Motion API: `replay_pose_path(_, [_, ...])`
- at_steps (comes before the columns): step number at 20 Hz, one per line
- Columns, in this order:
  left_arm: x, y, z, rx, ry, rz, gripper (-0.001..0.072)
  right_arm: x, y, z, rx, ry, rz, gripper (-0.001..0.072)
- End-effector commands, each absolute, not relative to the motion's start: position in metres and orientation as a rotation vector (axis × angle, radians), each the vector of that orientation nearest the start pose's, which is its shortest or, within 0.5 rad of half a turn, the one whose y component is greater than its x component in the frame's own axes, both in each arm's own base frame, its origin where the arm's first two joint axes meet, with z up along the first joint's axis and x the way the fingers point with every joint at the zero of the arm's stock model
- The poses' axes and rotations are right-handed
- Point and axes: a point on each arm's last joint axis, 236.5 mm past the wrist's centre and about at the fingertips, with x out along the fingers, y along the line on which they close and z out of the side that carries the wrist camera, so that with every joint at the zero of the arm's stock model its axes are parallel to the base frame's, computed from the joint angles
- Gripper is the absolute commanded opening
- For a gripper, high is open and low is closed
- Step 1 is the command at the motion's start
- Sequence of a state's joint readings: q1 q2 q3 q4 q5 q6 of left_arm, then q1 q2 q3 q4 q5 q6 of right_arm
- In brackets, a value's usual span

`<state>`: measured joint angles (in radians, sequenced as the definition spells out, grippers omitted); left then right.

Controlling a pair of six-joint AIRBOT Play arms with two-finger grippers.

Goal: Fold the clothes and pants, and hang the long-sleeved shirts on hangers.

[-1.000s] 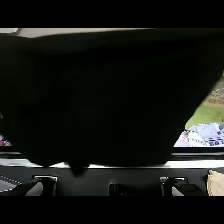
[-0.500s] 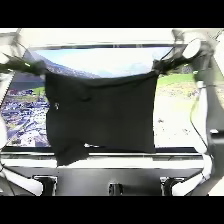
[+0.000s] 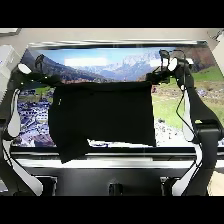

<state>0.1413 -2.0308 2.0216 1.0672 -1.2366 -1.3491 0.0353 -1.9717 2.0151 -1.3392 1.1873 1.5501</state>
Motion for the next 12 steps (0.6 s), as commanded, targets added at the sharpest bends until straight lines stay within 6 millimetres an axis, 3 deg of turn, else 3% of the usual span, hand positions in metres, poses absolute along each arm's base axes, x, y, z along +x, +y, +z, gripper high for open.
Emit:
replay_pose_path(1, [0.521, -0.027, 0.002, -0.336, 1.324, -0.387, 0.0018, 0.529, 0.064, 0.003, 0.167, 1.315, 0.145, 0.0033])
replay_pose_path(3, [0.504, -0.02, 0.015, -0.378, 1.373, -0.364, 0.0018, 0.498, 0.064, 0.005, 0.164, 1.433, 0.153, 0.0033])
replay_pose_path(5, [0.486, -0.015, 0.015, -0.413, 1.451, -0.342, 0.0018, 0.475, 0.064, 0.002, 0.167, 1.532, 0.15, 0.0033])
replay_pose_path(9, [0.471, -0.008, -0.008, -0.412, 1.536, -0.303, 0.0018, 0.47, 0.066, -0.003, 0.176, 1.564, 0.154, 0.0034])
replay_pose_path(12, [0.467, -0.012, -0.028, -0.425, 1.584, -0.308, 0.0018, 0.466, 0.071, -0.022, 0.196, 1.622, 0.166, 0.0034])
